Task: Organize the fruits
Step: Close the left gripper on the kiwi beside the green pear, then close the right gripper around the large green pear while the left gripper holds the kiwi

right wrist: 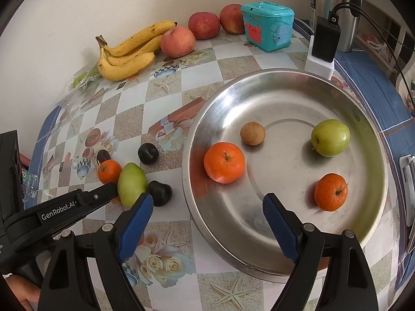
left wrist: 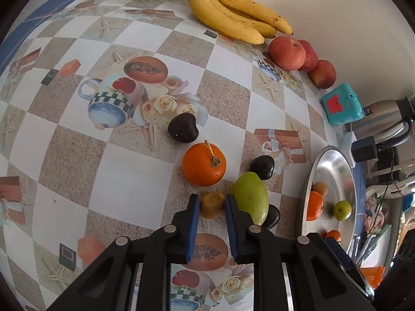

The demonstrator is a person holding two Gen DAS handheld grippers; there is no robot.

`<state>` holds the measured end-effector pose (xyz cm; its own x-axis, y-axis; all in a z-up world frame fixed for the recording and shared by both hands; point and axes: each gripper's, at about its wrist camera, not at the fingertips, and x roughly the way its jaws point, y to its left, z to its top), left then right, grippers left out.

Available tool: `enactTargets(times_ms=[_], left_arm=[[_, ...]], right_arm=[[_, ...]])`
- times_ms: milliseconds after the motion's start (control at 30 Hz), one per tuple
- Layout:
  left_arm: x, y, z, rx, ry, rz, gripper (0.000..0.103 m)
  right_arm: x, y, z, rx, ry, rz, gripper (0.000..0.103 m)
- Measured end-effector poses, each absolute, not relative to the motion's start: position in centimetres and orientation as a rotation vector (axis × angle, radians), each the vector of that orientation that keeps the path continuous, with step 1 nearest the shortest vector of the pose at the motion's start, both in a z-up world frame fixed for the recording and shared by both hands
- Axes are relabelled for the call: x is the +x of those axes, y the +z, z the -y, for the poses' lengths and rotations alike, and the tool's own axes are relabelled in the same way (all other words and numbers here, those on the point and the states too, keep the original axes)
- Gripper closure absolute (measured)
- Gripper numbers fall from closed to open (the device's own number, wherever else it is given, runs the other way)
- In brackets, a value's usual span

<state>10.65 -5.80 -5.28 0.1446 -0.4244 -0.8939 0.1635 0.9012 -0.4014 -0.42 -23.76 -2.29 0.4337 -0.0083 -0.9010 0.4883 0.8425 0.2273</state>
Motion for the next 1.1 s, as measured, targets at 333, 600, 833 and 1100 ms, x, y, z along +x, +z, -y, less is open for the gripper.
enactTargets(times_ms=[333,600,833,1100], left_arm=[[11.3,-3.9,3.1,-0.304,-0.378,-1.336,0.082],[11.9,-3.3,1.3,-0.336,-0.338,-1.323,0.082],[12.1,-3.2,0.5,-0.357,-0.328,-1.321,0.082],[12.4,-3.3,-0.2,-0.380,-0.324,-1.325,0.082]], right_arm=[[-0.4,-2.3,23.8,0.502,-0.320,-1.081,0.016],[0.0,-1.2,22.6,0.509,-0.231,-1.003,0.016],[1.5,-0.9,20.2,0.488,-0.116,-0.982,0.038],[3.5,-1.7,17.6,0.424,-0.059,-1.024,0.054]])
